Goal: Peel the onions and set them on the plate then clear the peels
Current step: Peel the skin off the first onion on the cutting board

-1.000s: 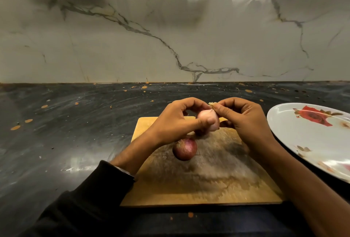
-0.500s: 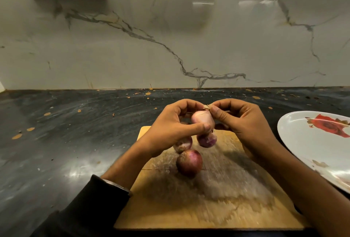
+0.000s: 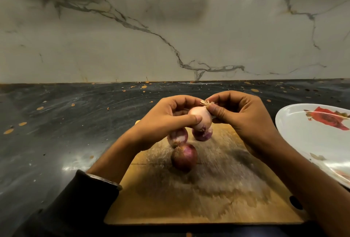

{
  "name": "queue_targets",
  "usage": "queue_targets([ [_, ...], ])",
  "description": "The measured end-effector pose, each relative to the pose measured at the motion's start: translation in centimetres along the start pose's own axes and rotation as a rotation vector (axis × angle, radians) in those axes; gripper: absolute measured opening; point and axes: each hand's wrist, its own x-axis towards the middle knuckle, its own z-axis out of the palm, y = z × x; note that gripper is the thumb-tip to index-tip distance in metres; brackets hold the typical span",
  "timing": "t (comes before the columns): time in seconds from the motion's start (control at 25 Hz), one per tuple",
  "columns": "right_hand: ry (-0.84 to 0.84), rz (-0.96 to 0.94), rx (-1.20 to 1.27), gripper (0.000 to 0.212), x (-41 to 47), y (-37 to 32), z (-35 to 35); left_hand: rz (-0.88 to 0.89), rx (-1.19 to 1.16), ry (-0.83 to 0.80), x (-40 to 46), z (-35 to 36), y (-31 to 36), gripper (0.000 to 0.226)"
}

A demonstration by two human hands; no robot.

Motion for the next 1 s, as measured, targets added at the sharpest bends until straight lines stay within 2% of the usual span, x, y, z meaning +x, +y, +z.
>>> queue_targets([
  [0.2, -0.020, 0.016, 0.037, 0.010, -0.2, -0.2, 0.2, -0.003, -0.005, -0.002, -0.4, -0.2, 0.5, 0.044],
  [0.56, 0.060, 0.014, 0.004, 0.010, -0.3, 0.2, 0.6, -0.071, -0.106, -0.024, -0.3, 0.2, 0.5, 0.036],
  [0.72, 0.105, -0.005, 0.010, 0.016, -0.5, 0.3, 1.0, -0.144, -0.222, 0.068, -0.2, 0.3, 0.9, 0.033],
  [0.84, 0.071, -0.017, 0.015, 0.014, -0.9, 0.0, 1.3, -0.165, -0.345, 0.128, -0.2, 0.1, 1.1, 0.031],
  [1.0, 0.047, -0.017, -0.006, 0.029, -1.2, -0.3, 1.6, -0.173, -0.365, 0.162, -0.2, -0.1, 1.0, 0.033],
])
